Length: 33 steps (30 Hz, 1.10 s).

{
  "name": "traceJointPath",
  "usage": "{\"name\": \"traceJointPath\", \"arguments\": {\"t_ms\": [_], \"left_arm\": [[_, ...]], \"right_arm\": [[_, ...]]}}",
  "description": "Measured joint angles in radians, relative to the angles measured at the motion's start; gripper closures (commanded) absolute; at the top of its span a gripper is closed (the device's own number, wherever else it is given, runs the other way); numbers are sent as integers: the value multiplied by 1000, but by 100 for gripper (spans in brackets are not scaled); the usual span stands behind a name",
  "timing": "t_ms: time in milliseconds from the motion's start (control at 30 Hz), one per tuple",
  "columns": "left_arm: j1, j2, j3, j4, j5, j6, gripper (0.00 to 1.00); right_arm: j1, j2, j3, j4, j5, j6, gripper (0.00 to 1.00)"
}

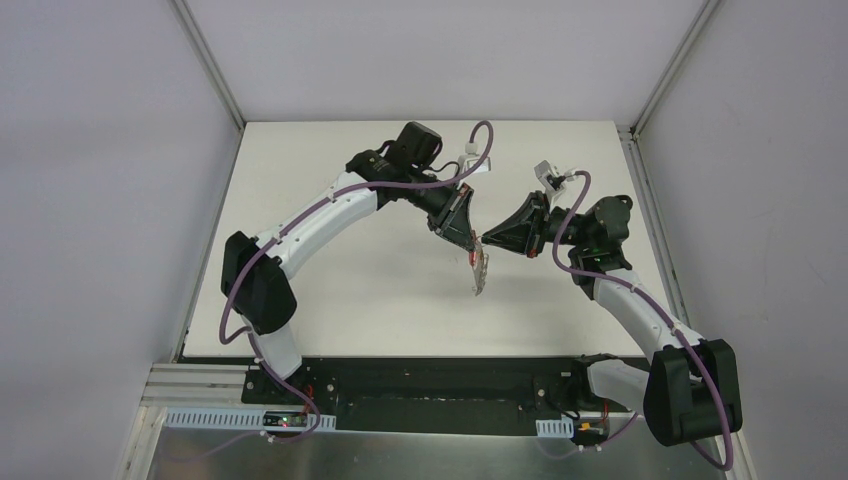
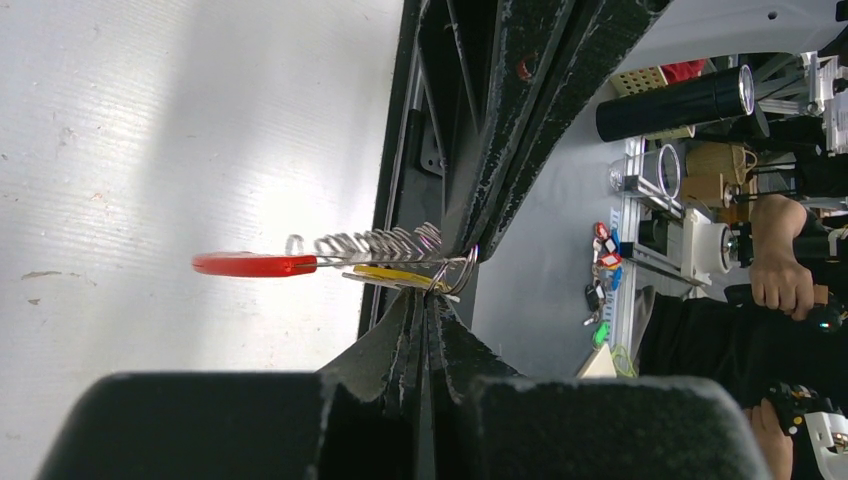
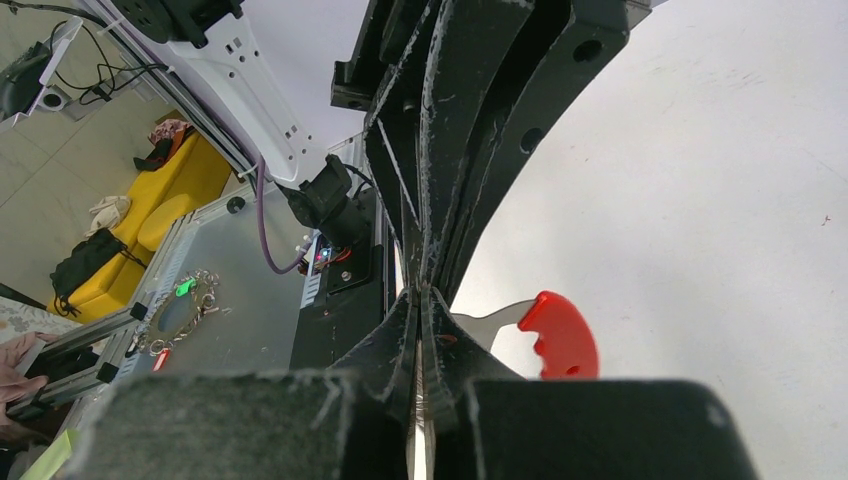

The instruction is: Put the keys on the keyring

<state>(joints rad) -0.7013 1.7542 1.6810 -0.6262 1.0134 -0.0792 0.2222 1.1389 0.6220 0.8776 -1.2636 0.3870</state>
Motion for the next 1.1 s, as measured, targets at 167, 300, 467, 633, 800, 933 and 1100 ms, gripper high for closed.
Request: {"name": "traceJointPath", "arguments": {"t_ms": [167, 300, 467, 633, 800, 933, 1100], "left_arm": [[0, 8, 0, 0, 0, 0, 94], [0, 8, 2, -2, 0, 0, 94], [0, 11, 3, -8, 0, 0, 93], [0, 11, 6, -16, 0, 3, 87], [0, 11, 8, -32, -6, 19, 80], [0, 11, 15, -53, -24, 32, 77], [0, 11, 29, -77, -35, 50, 74]], "right_arm": [[0, 0, 0, 0, 0, 0, 100], [0, 0, -5, 0, 1, 0, 100], [0, 0, -7, 0, 1, 0, 100], [0, 0, -10, 1, 2, -2, 100], [0, 0, -11, 1, 2, -3, 100], [0, 0, -11, 1, 2, -3, 100], [0, 0, -11, 0, 2, -3, 100]]}}
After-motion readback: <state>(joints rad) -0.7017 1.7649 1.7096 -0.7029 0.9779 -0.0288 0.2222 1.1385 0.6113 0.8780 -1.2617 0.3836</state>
